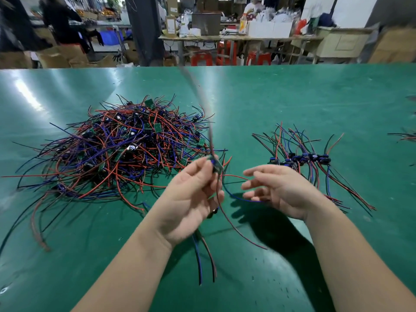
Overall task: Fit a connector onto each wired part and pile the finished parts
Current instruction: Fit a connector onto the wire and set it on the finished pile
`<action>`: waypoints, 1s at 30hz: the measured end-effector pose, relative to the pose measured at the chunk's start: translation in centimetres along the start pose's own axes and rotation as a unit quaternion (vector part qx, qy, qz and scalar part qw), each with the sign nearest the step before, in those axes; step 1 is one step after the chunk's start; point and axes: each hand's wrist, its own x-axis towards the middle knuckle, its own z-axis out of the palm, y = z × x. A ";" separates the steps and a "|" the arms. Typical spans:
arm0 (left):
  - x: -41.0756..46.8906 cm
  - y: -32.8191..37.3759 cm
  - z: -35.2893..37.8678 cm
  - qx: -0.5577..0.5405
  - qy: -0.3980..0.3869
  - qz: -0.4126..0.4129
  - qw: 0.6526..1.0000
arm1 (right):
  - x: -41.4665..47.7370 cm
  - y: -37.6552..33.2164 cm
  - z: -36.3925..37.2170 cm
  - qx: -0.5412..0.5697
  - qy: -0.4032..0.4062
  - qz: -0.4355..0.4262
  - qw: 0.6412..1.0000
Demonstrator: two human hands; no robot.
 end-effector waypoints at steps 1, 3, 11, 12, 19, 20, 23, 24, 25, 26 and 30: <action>0.1 0.3 -0.1 -0.041 0.008 0.003 0.999 | -0.3 0.1 0.3 -0.021 -0.037 0.020 0.999; 0.2 0.7 -0.1 -0.090 0.030 0.009 0.995 | -0.8 0.1 0.8 -0.052 -0.097 0.046 0.993; 0.4 -0.1 0.3 -0.068 0.053 0.026 0.996 | -1.0 1.0 4.0 0.062 -0.175 -0.121 0.975; 0.4 -0.5 0.4 -0.039 0.055 0.033 0.997 | -0.9 1.2 4.4 0.094 -0.168 -0.137 0.972; 0.3 -2.5 0.8 0.194 0.058 0.160 0.966 | -0.7 1.1 5.1 0.250 -0.084 -0.150 0.953; 0.2 -2.7 0.6 0.234 0.051 0.176 0.955 | -0.7 0.9 5.0 0.258 -0.072 -0.143 0.953; 0.3 -2.3 0.2 0.362 0.035 0.237 0.901 | -0.8 0.3 4.4 0.275 -0.036 -0.123 0.953; 0.3 -2.1 0.0 0.432 0.039 0.279 0.857 | -0.9 0.2 4.2 0.288 -0.036 -0.120 0.949; 0.6 -1.7 0.1 0.484 0.049 0.302 0.820 | -1.0 0.1 4.1 0.301 -0.047 -0.120 0.945; 0.9 -1.4 0.2 0.499 0.065 0.301 0.810 | -1.0 0.1 3.9 0.308 -0.065 -0.121 0.941; 0.8 -2.1 0.5 0.366 0.101 0.253 0.890 | -1.2 0.2 3.4 0.245 -0.107 -0.121 0.956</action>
